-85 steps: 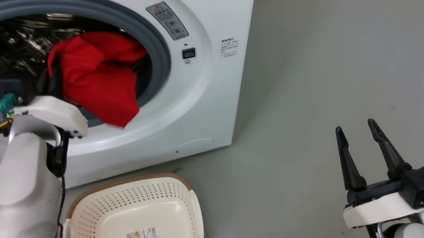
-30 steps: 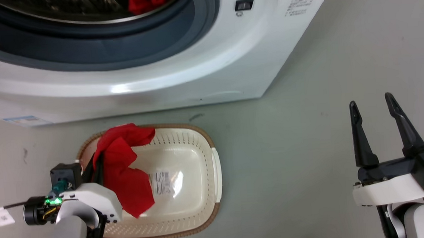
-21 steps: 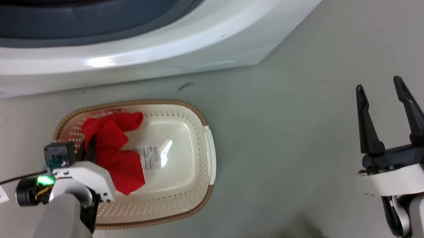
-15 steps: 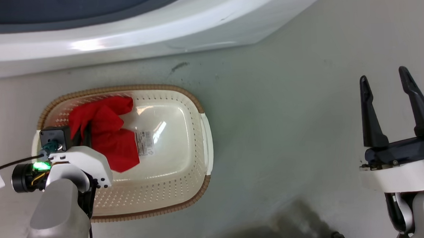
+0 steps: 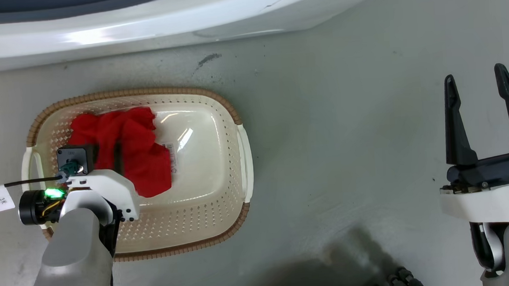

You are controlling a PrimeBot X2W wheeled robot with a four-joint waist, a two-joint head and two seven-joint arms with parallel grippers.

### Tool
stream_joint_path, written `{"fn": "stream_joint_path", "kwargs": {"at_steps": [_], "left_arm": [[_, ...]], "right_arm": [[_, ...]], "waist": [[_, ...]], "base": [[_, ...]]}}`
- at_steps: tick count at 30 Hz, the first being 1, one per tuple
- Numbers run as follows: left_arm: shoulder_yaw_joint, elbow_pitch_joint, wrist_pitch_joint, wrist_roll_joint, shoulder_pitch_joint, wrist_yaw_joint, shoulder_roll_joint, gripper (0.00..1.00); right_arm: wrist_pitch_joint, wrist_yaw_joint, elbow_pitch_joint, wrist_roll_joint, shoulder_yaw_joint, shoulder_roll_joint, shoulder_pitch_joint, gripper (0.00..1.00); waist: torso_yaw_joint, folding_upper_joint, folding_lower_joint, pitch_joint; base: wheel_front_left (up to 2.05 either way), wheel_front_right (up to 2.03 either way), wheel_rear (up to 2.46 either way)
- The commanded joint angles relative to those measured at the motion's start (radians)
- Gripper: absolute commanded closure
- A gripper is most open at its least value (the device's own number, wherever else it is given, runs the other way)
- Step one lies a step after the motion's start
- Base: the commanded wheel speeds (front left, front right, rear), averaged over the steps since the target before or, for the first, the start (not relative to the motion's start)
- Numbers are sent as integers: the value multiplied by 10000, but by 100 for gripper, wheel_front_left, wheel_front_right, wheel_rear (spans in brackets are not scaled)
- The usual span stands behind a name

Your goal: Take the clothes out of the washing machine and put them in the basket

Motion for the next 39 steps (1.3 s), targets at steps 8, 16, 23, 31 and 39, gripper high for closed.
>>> {"fn": "stream_joint_path", "kwargs": {"at_steps": [8,16,23,31,39], "left_arm": [[-184,-393,-26,214,937,-158,-28,0],[75,-1675,-26,-147,2293,-385,-214,0],[301,-3493,-26,-171,3795,-459,-490,0],[563,-5616,-26,-259,4942,-496,-866,0],[292,-7023,-27,-409,5362,-507,-640,0]], "right_arm": [[-21,-14,502,-71,98,4,53,0],[-21,-14,982,-105,115,4,474,0],[-21,-14,1329,-13,115,4,970,0],[-20,-12,1465,203,-56,5,1508,0],[-20,-12,1639,463,163,4,1784,0]], "waist": [[69,0,-1,-1570],[156,0,-1,-3239],[186,0,-1,-4610],[239,0,-1,-5475],[-18,0,-1,-5917]], "base": [[0,0,0],[0,0,0],[0,0,0],[0,0,0],[0,0,0]]}}
